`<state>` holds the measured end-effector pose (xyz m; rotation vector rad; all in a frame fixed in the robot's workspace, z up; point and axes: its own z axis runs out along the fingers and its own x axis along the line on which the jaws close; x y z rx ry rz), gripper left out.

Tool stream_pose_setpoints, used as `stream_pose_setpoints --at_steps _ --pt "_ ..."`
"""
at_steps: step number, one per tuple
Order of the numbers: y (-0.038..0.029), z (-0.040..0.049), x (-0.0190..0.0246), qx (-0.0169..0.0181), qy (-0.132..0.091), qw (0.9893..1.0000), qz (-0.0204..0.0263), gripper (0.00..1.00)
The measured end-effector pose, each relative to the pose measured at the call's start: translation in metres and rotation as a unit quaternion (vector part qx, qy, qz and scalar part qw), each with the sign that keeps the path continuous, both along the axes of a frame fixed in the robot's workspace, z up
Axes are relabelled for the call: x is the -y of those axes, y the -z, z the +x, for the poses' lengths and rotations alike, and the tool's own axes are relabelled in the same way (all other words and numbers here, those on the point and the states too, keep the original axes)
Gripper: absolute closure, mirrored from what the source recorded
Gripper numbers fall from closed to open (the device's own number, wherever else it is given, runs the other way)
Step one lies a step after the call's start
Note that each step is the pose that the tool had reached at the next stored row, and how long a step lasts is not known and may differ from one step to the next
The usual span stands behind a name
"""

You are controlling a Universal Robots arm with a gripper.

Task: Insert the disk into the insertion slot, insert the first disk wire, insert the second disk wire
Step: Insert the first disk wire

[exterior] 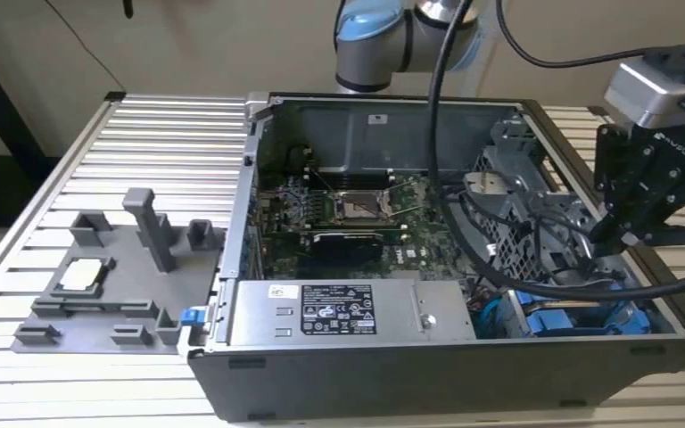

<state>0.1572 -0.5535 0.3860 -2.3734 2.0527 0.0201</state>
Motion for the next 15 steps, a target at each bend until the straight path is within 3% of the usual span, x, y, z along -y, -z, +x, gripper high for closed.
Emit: stream_pose_setpoints --at_steps 4,6,9,11,15 --pt "0.0005 0.0088 0.0009 -0.0263 0.0 0.9997 -0.0012 0.81" --pt "0.0013 0.011 0.0018 -0.0333 0.0 0.9994 -0.0012 0.81" --pt "0.003 0.0136 0.0036 -0.0408 0.0 0.9992 -0.0012 0.81" --pt "0.0042 0.0148 0.0051 -0.0441 0.0 0.999 -0.0012 0.81" --pt "0.0073 0.0159 0.0074 -0.046 0.003 0.9989 -0.0009 0.81"
